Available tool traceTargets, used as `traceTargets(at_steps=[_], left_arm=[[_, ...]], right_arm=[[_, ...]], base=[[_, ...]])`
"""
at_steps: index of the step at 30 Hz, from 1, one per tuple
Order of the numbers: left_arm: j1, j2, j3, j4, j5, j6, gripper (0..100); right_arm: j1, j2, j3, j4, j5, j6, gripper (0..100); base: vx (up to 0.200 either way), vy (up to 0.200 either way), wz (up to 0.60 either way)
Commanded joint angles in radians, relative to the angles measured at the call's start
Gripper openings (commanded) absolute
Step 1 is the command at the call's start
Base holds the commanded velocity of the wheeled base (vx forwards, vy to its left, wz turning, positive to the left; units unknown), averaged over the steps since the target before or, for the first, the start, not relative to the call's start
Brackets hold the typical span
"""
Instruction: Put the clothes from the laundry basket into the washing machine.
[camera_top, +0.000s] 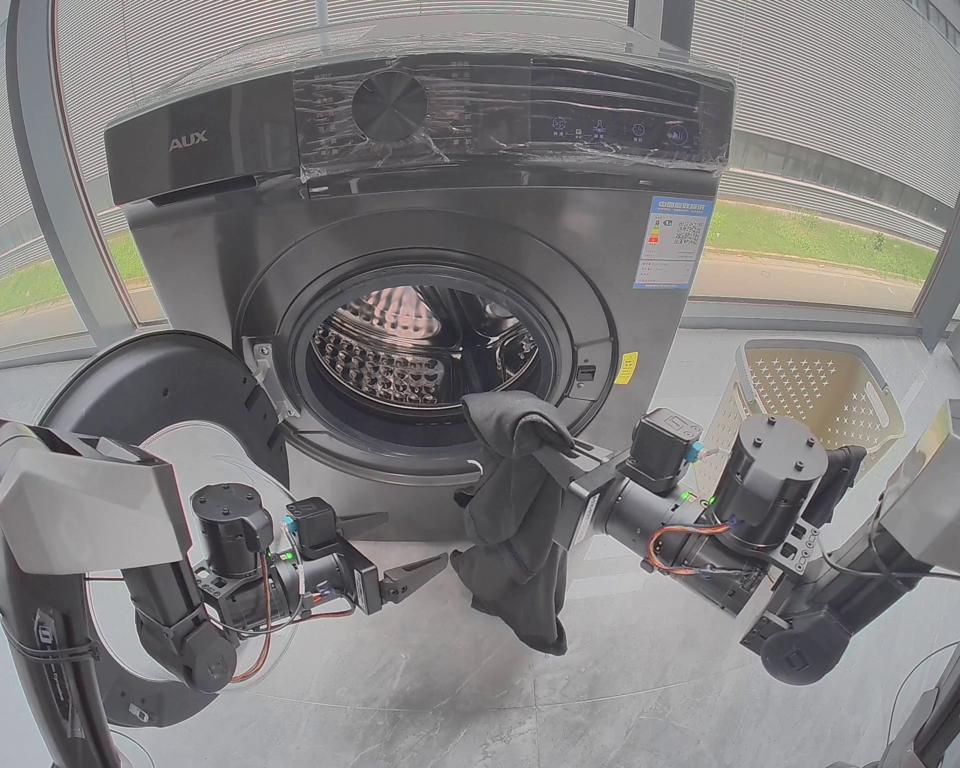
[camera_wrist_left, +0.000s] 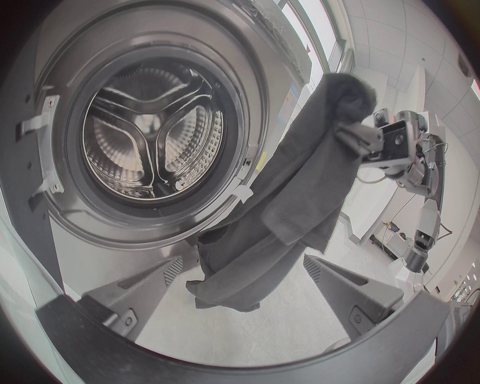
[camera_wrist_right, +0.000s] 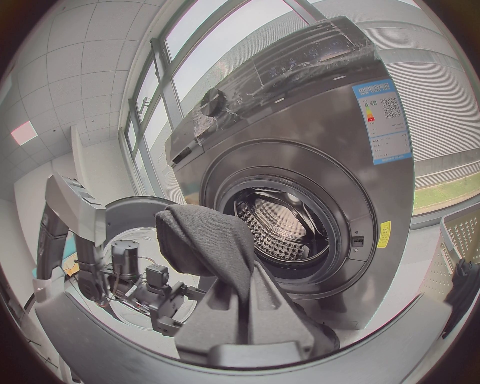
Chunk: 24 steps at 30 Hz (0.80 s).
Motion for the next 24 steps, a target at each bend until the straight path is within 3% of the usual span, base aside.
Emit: traceTargets(at_steps=[1, 24], left_arm=[[0.001, 0.073, -0.02, -0.004, 0.004, 0.0, 100], [-0.008, 0.199, -0.132, -0.007, 0.027, 0.0, 100]], right_arm=[[0.006, -0.057, 0.035, -0.011, 0.009, 0.0, 0], [0.08, -0.123, 0.061, -0.017, 0.023, 0.001, 0]], base=[[0.0, 0.0, 0.0], [0.0, 0.0, 0.0]])
